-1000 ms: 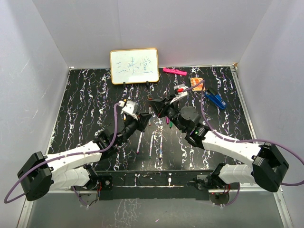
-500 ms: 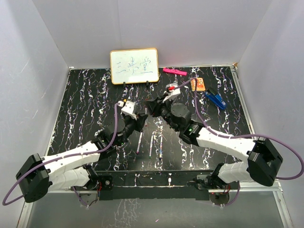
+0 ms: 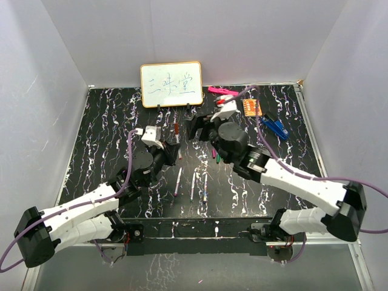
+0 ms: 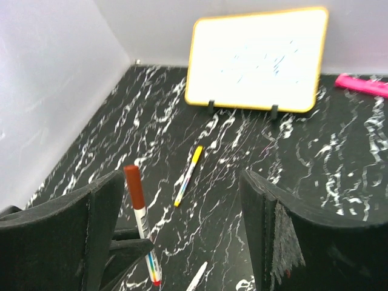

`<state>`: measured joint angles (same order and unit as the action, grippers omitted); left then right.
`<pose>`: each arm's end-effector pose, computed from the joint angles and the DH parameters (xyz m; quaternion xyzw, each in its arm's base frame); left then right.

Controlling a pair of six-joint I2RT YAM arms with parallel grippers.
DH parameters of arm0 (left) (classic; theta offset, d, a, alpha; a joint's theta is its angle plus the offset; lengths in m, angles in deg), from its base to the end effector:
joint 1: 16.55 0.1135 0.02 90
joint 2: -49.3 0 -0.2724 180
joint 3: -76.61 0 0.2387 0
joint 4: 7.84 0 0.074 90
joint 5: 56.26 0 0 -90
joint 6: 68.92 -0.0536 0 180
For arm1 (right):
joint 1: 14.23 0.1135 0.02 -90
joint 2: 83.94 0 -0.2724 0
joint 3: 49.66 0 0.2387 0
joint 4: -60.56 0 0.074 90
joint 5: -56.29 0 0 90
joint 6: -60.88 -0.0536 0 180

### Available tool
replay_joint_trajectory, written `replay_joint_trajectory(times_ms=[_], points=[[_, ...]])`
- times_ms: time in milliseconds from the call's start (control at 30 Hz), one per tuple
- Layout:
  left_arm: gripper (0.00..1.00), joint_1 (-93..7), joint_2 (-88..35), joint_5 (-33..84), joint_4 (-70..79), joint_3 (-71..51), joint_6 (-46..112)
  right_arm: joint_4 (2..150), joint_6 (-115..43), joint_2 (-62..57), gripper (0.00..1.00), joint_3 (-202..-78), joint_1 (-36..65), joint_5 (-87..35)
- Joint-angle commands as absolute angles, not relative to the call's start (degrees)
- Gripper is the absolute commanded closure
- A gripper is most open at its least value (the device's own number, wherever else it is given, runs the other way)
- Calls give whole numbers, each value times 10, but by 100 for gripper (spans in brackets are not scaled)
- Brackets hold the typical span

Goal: Insert the pens into the pen caps

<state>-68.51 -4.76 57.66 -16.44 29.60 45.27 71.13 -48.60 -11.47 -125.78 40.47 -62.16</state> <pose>0.1527 -0.1598 0.3081 0.0196 0.6980 -0.3186 0.6410 0.1921 0.2272 0.3739 -0.0642 0.7408 0.2409 0.6237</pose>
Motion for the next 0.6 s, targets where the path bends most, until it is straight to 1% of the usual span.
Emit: replay_joint_trajectory(times_ms=[0, 133, 233, 267, 300, 333, 433, 567], points=[[100, -685, -45, 645, -102, 283, 465, 710, -459, -187, 26, -1278, 404, -702], [100, -676, -111, 677, -56, 231, 431, 753, -486, -207, 26, -1263, 402, -756], [100, -641, -169, 652, -27, 182, 421, 807, -522, -201, 23, -1259, 396, -771], [100, -623, -188, 632, -17, 170, 425, 821, -533, -198, 16, -1256, 394, -772], [100, -604, -205, 611, -10, 160, 429, 834, -545, -197, 4, -1253, 392, -775], [100, -584, -224, 590, 0, 149, 434, 846, -556, -197, 2, -1249, 390, -777], [100, -549, -276, 571, 39, 115, 441, 862, -569, -203, 2, -1233, 386, -777], [100, -529, -344, 558, 75, 74, 438, 872, -577, -214, 2, -1216, 377, -780]])
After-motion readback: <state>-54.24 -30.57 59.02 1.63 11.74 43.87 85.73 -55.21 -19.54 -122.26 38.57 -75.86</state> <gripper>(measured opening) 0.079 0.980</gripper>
